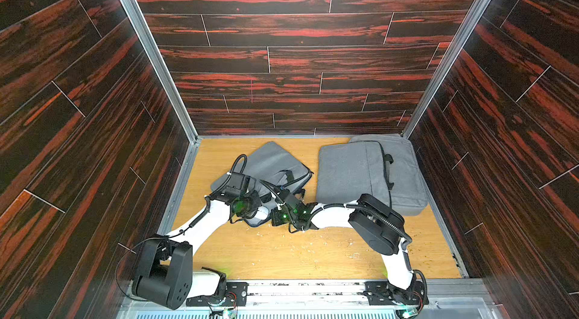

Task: Put the mouse into the laptop bag
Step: Place the mouse in the zippered laptop bag, then close the zippered laptop bag at the center of the board.

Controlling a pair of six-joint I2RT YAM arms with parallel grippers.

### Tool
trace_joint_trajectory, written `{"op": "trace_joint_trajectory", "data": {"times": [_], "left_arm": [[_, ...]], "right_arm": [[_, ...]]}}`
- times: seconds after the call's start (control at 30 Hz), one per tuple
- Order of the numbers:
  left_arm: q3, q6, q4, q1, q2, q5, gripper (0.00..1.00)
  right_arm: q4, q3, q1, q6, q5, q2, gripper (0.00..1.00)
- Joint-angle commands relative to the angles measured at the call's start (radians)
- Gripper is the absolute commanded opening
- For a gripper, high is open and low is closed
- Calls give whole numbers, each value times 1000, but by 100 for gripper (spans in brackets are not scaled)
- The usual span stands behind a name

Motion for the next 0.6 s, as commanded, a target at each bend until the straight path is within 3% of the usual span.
{"op": "trace_joint_trajectory", "data": {"times": [0.0, 0.33, 0.57], "left_arm": [[-10, 0, -12, -3, -2, 14, 0], [-22, -10, 8, -3, 10, 28, 0], [-39, -11, 7, -3, -7, 22, 0]], "right_arm": [[28, 53, 17, 43, -67, 51, 0], [16, 189, 42, 28, -93, 110, 1], [3, 40, 38, -18, 19, -9, 0]]}}
